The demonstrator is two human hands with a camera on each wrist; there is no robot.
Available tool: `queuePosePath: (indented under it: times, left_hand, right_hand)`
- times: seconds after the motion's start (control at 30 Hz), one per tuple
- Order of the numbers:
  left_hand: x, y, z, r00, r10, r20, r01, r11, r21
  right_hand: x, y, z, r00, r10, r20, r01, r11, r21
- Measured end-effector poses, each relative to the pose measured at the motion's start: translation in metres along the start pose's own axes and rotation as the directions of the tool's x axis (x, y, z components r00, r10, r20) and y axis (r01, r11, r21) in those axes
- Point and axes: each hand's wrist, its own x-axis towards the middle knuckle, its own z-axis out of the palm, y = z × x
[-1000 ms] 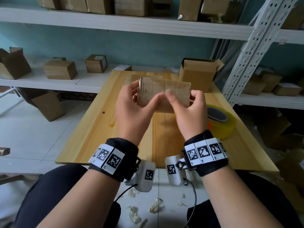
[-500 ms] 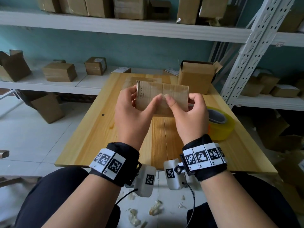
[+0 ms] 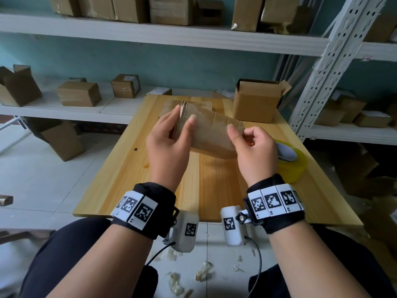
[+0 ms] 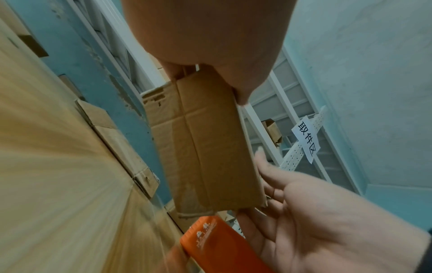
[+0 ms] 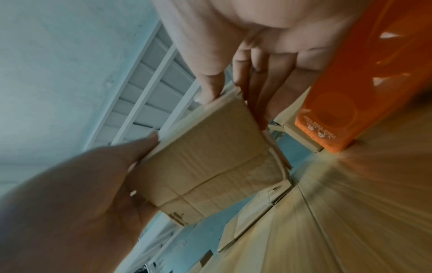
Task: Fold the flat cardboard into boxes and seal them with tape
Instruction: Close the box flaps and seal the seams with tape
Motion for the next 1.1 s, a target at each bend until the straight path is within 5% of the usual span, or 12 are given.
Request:
queuePosePath:
  times: [0.17,0.37,0.57,0.93,1.1]
  left_hand:
    - [0.009,0.001,-0.01,0.998,-0.063,-0.004,0.062,0.988,-0.143]
    - [0.009,-0.001,-0.007,0.997,0.078,0.019,-0.078,0.997,0.013]
    - [0.01,-0.002,-0.009,0.981,-0.155,-0.116,0.116,0.949,-0.293]
    - [0.004,-0.006,-0.007,0.989,-0.145,0.013,0.144,0.96,-0.239]
    - [-0.001,-0.008,-0.004,0.986,-0.141,0.087,0.153,0.976,-0.155]
  right_hand:
    - [-0.003,-0.006,-0.003,0.997,0.065,0.034,-0.068,0.992,0.111]
    - [-0.009,-0.004,0.004,0.997,0.071,0.04,-0.073,0.996,0.044]
    - [-0.01,-0.008,0.005,0.997,0.081,-0.008,-0.079,0.986,0.149]
    - [-0.008,-0.006,-0.003,0.989,0.091,-0.114,-0.075,0.988,0.137]
    - [-0.007,-0.011,-0.003,0.996,0.073,-0.051,-0.064,0.985,0.159]
